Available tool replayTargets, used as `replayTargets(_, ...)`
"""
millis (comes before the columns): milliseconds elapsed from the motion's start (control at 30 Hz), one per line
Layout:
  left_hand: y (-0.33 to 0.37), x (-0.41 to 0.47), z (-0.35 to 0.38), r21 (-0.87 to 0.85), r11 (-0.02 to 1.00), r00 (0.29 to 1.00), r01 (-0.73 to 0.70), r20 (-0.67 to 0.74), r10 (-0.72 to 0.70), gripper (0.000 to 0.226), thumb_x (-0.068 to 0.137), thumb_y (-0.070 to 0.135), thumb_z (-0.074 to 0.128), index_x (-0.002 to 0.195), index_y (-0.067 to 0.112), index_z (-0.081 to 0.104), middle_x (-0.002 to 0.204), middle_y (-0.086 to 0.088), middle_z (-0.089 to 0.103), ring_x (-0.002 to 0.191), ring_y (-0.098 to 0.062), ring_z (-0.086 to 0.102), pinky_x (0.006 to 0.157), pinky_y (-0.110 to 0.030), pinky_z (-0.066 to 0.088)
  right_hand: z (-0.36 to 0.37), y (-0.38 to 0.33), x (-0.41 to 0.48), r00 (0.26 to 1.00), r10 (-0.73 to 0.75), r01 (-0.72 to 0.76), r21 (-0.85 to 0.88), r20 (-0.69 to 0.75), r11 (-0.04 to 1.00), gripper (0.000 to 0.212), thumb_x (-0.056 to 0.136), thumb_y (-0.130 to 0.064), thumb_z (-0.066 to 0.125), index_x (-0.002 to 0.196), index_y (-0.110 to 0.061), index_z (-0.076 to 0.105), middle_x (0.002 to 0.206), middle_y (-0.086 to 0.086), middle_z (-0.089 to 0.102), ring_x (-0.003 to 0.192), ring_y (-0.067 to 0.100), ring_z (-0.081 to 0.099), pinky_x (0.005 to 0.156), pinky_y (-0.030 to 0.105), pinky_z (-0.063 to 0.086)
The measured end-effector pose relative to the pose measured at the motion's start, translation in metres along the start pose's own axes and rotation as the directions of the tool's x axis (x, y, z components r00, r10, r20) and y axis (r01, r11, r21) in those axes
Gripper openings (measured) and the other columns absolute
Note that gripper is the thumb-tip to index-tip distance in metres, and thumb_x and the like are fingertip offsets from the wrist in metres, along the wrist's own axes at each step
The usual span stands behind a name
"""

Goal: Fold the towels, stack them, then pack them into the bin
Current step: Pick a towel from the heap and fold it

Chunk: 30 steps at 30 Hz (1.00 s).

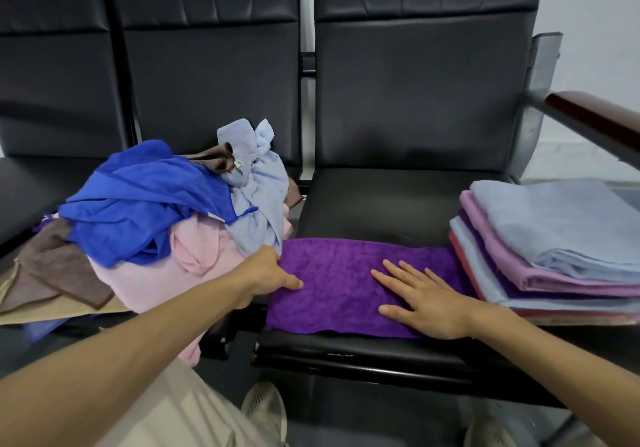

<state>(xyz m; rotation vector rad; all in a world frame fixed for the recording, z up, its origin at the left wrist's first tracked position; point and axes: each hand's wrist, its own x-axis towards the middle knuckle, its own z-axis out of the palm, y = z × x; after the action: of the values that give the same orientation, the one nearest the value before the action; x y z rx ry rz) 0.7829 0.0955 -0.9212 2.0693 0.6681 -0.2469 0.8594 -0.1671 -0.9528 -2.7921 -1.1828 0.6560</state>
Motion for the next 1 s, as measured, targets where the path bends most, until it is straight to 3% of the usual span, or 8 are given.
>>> replayTargets(100,0.003,-0.003,-0.002,-0.109,0.991,0.997,0.074,0.043,-0.069,0.044,0.076,0.007,0.077,0.114,-0.001,0.056,0.099,-0.011,0.064,0.082,-0.022,0.062,0.046,-0.022,0.045,0.0,-0.002,-0.001,1.0,-0.004,0.004,0.016,-0.001,1.0,0.094,0.063,-0.082,0.002,0.148,-0.043,-0.01,0.157,-0.013,-0.02,0.144,0.01,-0.021,0.117,0.039,-0.011)
replayTargets(167,0.004,-0.001,-0.004,-0.161,0.982,0.994,0.098,0.061,-0.089,0.041,0.076,0.004,0.076,0.113,-0.003,0.059,0.096,-0.012,0.067,0.08,-0.023,0.064,0.048,-0.025,0.047,0.001,-0.003,-0.001,1.0,-0.005,0.005,0.025,-0.011,1.0,0.1,0.056,-0.082,-0.002,0.148,-0.043,-0.011,0.157,-0.012,-0.02,0.143,0.01,-0.021,0.117,0.039,-0.012)
replayTargets(233,0.005,0.0,-0.005,-0.212,0.973,0.994,0.092,0.078,-0.078,0.034,0.078,0.004,0.074,0.11,-0.002,0.064,0.101,-0.014,0.07,0.09,-0.027,0.067,0.069,-0.034,0.057,0.002,-0.003,-0.001,1.0,-0.002,0.003,0.028,-0.016,1.0,0.1,0.056,-0.082,-0.002,0.148,-0.043,-0.011,0.157,-0.012,-0.02,0.143,0.009,-0.021,0.117,0.039,-0.012)
replayTargets(300,0.007,0.0,-0.004,-0.241,0.969,0.996,0.055,0.076,-0.038,0.027,0.082,0.008,0.071,0.108,0.003,0.067,0.105,-0.014,0.071,0.098,-0.028,0.067,0.091,-0.041,0.054,0.002,-0.004,0.0,1.0,0.004,-0.003,0.024,-0.017,1.0,0.1,0.056,-0.082,-0.003,0.148,-0.043,-0.011,0.157,-0.012,-0.02,0.143,0.01,-0.021,0.117,0.04,-0.011)
replayTargets(333,0.009,0.0,-0.003,-0.242,0.97,0.997,0.029,0.075,-0.011,0.024,0.084,0.011,0.069,0.107,0.005,0.067,0.105,-0.013,0.07,0.1,-0.027,0.066,0.094,-0.04,0.052,0.002,-0.005,0.0,1.0,0.01,-0.009,0.023,-0.018,1.0,0.1,0.056,-0.081,-0.003,0.148,-0.043,-0.011,0.157,-0.012,-0.02,0.143,0.011,-0.021,0.117,0.041,-0.011)
replayTargets(600,0.015,0.0,-0.01,-0.409,0.908,0.995,-0.084,0.02,0.101,0.029,0.092,0.005,0.057,0.121,0.01,0.059,0.114,-0.01,0.066,0.105,-0.026,0.064,0.09,-0.04,0.054,0.001,-0.018,0.0,0.998,0.035,-0.034,0.008,-0.047,0.999,0.104,0.054,-0.081,-0.005,0.149,-0.041,-0.009,0.158,-0.011,-0.015,0.146,0.013,-0.015,0.118,0.04,-0.005)
replayTargets(800,0.012,-0.007,-0.013,-0.419,0.906,0.996,-0.061,0.03,0.081,0.022,0.095,0.008,0.055,0.114,0.009,0.064,0.105,-0.013,0.071,0.093,-0.026,0.069,0.083,-0.037,0.056,0.001,-0.026,0.0,0.998,0.026,-0.024,0.043,-0.049,0.999,0.104,0.053,-0.082,-0.002,0.149,-0.042,-0.008,0.158,-0.011,-0.015,0.146,0.012,-0.014,0.118,0.041,-0.005)
replayTargets(1000,0.023,-0.014,-0.017,-0.519,0.845,0.992,-0.127,-0.057,0.114,0.024,0.094,0.008,0.053,0.116,0.012,0.063,0.105,-0.013,0.07,0.085,-0.024,0.067,0.07,-0.031,0.054,0.006,-0.042,0.007,0.997,-0.022,0.027,0.061,-0.078,0.998,0.096,0.063,-0.082,0.001,0.149,-0.041,-0.007,0.158,-0.009,-0.017,0.145,0.014,-0.018,0.119,0.042,-0.008)
